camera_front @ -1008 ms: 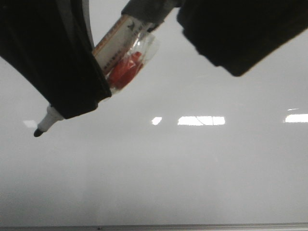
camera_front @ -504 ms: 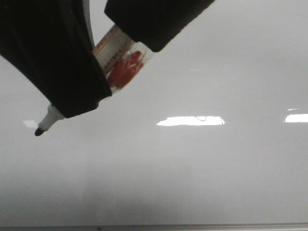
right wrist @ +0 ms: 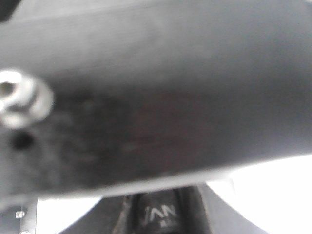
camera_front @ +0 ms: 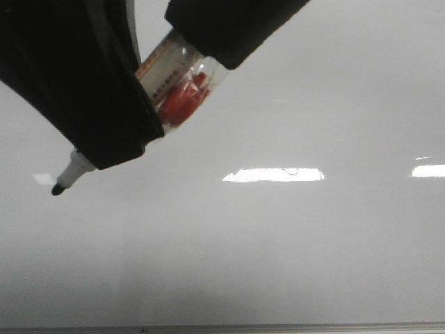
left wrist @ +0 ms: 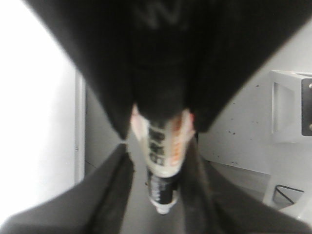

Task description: Write number 7 on whiteboard

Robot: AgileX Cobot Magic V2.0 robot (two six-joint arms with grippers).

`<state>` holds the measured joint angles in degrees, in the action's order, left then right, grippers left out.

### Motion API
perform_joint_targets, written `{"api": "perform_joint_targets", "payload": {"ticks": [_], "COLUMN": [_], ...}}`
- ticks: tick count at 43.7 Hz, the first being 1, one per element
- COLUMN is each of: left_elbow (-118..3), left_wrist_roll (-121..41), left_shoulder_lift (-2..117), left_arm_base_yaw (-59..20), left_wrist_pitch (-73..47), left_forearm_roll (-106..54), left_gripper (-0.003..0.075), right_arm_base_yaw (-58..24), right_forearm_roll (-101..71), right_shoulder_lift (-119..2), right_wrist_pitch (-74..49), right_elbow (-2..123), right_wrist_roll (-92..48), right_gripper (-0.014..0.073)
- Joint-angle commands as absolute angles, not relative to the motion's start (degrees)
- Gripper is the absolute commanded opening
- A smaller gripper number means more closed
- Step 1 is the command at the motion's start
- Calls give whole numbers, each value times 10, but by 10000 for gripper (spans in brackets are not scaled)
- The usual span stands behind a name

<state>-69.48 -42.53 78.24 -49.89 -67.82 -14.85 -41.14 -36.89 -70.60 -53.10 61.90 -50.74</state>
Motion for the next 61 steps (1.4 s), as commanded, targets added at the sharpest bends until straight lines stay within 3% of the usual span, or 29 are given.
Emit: {"api": "perform_joint_targets", "payload": {"ticks": [1,14,24,38,47,61], "left_elbow": [-713,-683,-606,-504,-501,-501], "left_wrist_roll": [-404,-372,-352,-332,-332,-332], "left_shoulder_lift": [748,656,552,428,421,421], "left_arm_base_yaw": [-499,-453,-298,-133,-117,-117], "left_wrist_pitch": [-639,-625,-570,-548,-541,-537], "left_forearm_roll": [-151,-148,-204,-299,-299,-299], "left_gripper": [375,388,388,388,388,388], "right_arm_base_yaw": [-408,-368,-328,-289,-289,-289], "right_forearm_roll": [-393,-326,-253,-241,-241,-241], "right_shoulder_lift": [-692,-624,-522,-370,-373,-473], "right_wrist_pitch": [-523,-528,-524,-397,-335,-129], "right_elbow": [639,635,605,450,416,426], "right_wrist_roll": [-508,-433,-336,-207,-229,-233], "right_gripper": [-66,-66,-66,-66,-66,-66]}}
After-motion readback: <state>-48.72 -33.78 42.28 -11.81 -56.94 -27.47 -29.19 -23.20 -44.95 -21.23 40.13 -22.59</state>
